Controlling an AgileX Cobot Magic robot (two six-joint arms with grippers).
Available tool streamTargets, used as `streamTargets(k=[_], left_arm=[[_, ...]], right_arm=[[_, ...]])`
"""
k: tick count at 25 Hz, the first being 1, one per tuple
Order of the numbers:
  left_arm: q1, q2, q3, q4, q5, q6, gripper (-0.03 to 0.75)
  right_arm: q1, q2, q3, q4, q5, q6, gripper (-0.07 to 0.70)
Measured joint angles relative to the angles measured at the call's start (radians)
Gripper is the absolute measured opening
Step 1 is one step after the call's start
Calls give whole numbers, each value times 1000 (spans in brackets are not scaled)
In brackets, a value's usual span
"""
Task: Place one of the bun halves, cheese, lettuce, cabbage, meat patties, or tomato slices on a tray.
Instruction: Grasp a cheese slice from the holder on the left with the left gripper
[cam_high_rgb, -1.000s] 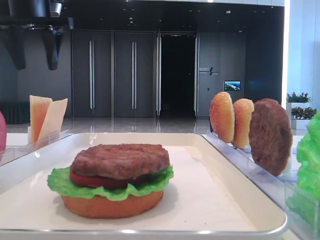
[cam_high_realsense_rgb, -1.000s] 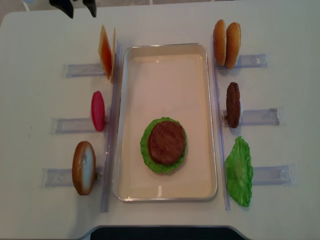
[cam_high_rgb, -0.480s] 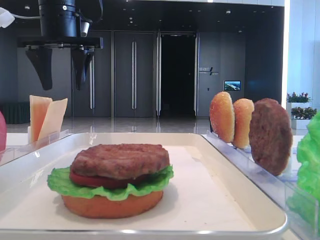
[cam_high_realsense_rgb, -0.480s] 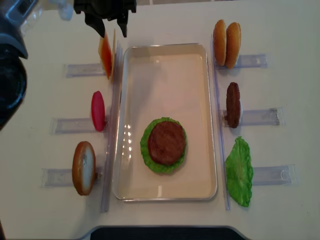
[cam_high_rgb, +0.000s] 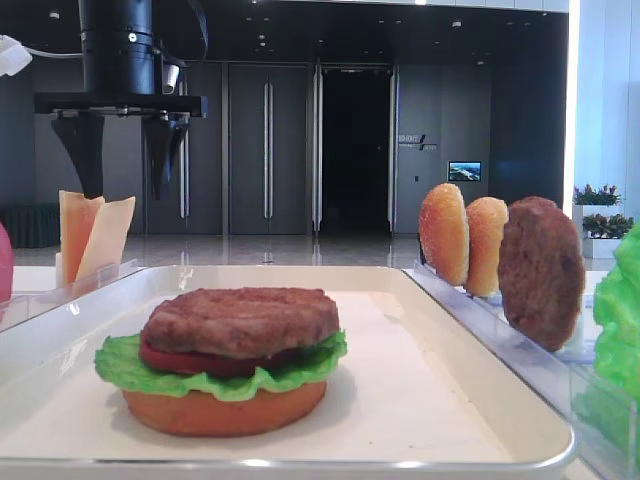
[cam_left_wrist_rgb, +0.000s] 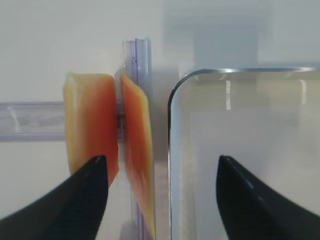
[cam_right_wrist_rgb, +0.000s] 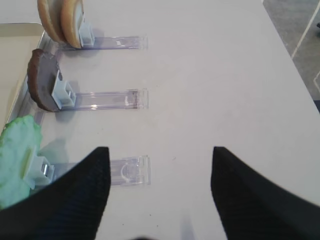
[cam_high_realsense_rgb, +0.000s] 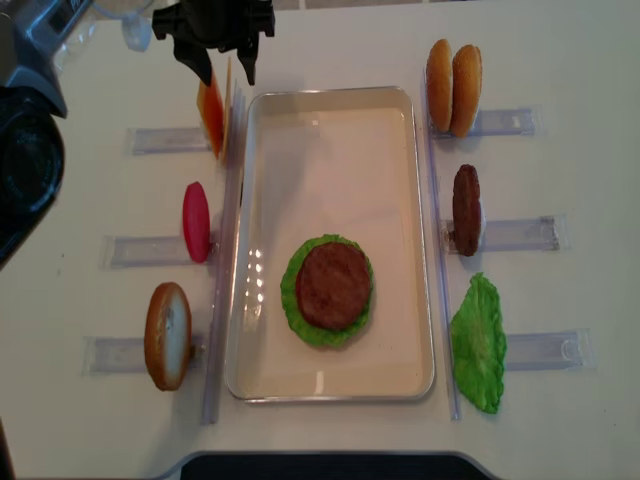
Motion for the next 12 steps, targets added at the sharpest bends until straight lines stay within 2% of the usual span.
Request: streamTargets(k=[12], left_arm=[[0, 59, 0, 0, -3, -1, 516]], right_arm=[[0, 0, 0, 0, 0, 0, 449]])
